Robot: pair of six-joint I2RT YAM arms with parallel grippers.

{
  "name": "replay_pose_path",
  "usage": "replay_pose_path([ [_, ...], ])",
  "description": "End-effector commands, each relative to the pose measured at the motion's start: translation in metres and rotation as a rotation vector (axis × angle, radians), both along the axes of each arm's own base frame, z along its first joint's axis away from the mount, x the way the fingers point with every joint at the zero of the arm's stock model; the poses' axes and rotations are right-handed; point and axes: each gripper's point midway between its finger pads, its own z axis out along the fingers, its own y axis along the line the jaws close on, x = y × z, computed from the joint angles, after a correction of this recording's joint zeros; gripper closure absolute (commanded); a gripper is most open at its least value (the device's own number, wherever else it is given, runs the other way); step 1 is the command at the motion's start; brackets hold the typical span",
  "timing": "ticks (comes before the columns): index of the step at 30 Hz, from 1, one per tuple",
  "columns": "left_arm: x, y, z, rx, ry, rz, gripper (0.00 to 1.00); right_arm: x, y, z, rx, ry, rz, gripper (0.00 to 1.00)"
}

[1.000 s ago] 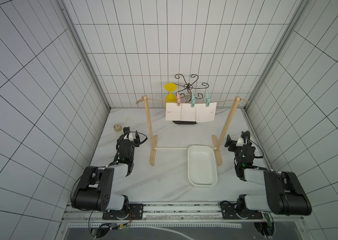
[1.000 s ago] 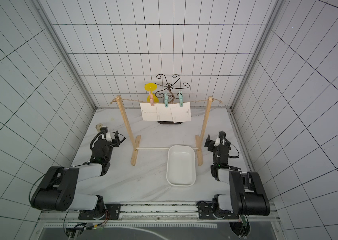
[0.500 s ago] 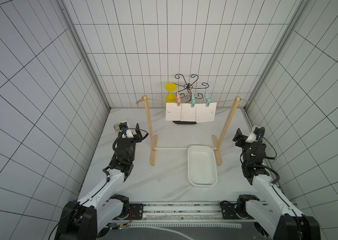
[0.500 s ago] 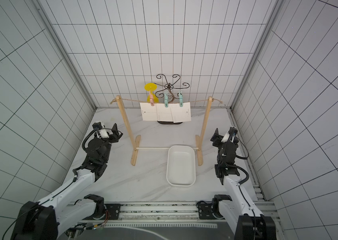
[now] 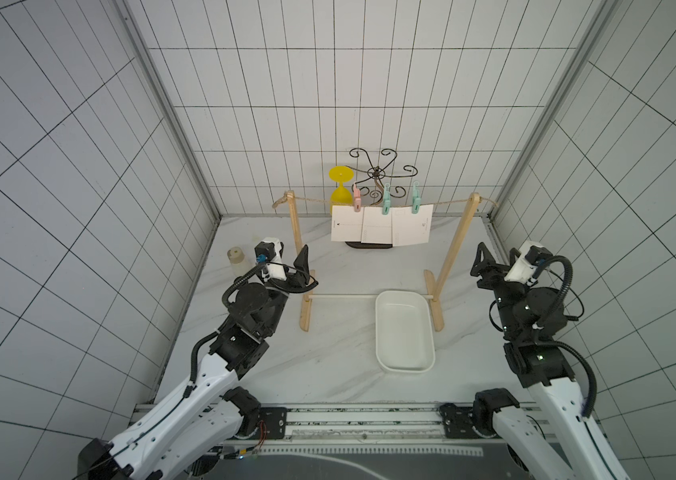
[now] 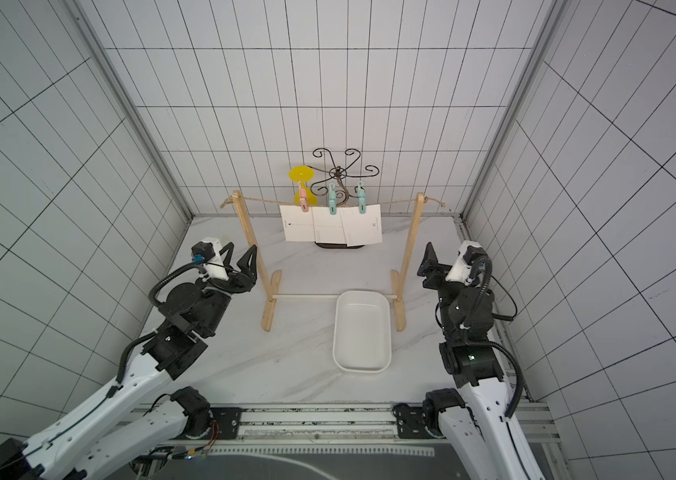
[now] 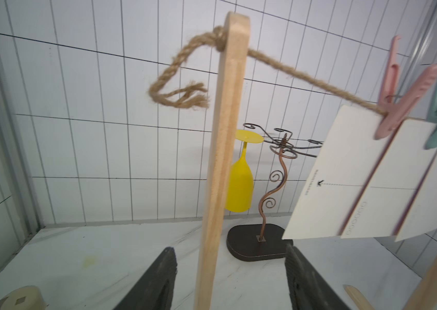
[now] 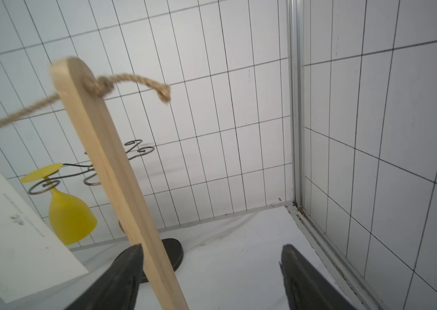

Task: Remove the postcards from the strings
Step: Pinch the postcard on the clothesline.

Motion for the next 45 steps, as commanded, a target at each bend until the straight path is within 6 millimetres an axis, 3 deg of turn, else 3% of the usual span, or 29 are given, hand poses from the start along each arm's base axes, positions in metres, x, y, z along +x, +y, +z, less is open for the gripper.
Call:
replay_pose_path([
  [1,-0.020,-0.042,0.006,0.041,0.023,-0.220,0.36,-0.023,0.014,0.045,-0.008,-0.043,0.096,0.21],
  [5,-0.041,-0.093,0.004,0.084,0.040,-0.406,0.36,-0.045,0.036,0.080,-0.022,-0.122,0.241,0.22],
  [10,-0.055,-0.141,0.002,0.111,0.056,-0.557,0.36,-0.062,0.061,0.121,-0.070,-0.167,0.395,0.22],
  [18,-0.054,-0.184,0.011,0.106,0.045,-0.662,0.36,-0.054,0.110,0.167,-0.165,-0.172,0.669,0.18],
  [21,-0.046,-0.195,0.016,0.118,0.034,-0.668,0.36,-0.042,0.128,0.177,-0.175,-0.161,0.770,0.18],
  [29,-0.020,-0.216,0.010,0.165,0.042,-0.627,0.36,0.010,0.146,0.199,-0.212,-0.118,0.794,0.17],
  [32,-0.007,-0.221,0.006,0.166,0.057,-0.614,0.36,0.035,0.159,0.199,-0.254,-0.082,0.817,0.17],
  [38,0.018,-0.220,0.005,0.137,0.075,-0.603,0.36,0.072,0.166,0.197,-0.315,-0.028,0.785,0.15],
  [45,0.035,-0.223,0.004,0.133,0.074,-0.604,0.36,0.087,0.174,0.181,-0.338,0.016,0.818,0.14],
])
